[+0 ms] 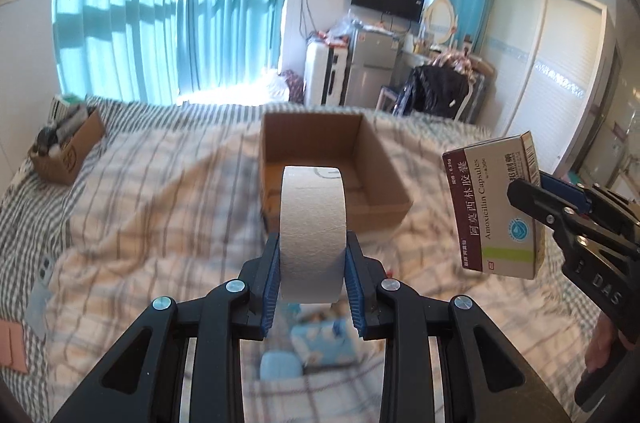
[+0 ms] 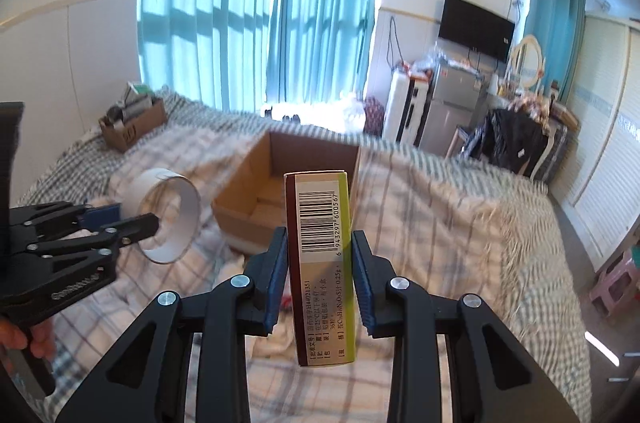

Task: Organize objects
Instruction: 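Grasp the tape roll with left tool while right tool grasps the medicine box, then drop the tape roll and medicine box into the cardboard box with both tools, then grasp the tissue pack with left tool while right tool grasps the lace cloth, then carry tissue pack and lace cloth over the box and release both, then grasp the white bunny with left tool while right tool grasps the toothpick jar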

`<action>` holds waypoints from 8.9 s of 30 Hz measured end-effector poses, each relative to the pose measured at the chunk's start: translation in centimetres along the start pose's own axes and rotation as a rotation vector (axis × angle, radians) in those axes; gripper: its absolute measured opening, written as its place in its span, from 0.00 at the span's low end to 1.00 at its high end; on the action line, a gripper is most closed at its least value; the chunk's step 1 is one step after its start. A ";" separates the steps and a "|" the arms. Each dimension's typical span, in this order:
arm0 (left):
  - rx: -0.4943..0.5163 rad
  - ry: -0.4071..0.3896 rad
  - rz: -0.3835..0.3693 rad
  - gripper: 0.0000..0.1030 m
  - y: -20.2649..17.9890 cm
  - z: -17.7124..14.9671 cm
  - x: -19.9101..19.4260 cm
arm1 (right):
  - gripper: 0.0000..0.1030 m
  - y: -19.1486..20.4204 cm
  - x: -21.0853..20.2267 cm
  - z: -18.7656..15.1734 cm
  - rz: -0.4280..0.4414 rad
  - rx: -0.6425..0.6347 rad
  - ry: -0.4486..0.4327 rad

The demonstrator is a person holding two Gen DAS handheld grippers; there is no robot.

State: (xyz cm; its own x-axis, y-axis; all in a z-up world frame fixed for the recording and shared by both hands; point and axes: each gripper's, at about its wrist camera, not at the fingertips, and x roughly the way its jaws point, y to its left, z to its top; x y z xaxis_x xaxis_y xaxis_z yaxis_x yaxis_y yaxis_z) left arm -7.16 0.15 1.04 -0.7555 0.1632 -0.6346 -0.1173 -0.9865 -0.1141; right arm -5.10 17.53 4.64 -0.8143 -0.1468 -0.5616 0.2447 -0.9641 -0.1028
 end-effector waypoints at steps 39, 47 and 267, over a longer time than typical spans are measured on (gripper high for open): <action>0.079 0.113 -0.002 0.29 1.1 8.7 23.3 | 0.29 -4.7 24.4 7.8 0.069 0.058 0.103; 0.052 0.088 0.001 0.72 0.4 9.7 19.3 | 0.35 -5.4 20.3 9.6 0.079 0.109 0.051; 0.088 -0.192 0.023 1.00 -0.3 9.3 -6.9 | 0.87 -1.0 -5.9 8.6 -0.058 -0.013 -0.114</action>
State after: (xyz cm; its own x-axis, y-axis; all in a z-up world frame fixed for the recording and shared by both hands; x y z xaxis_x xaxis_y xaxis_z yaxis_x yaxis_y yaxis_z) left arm -7.96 -0.77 12.58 -0.8667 0.1440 -0.4776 -0.1483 -0.9885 -0.0289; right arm -5.09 17.50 15.16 -0.8818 -0.1157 -0.4572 0.2017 -0.9688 -0.1438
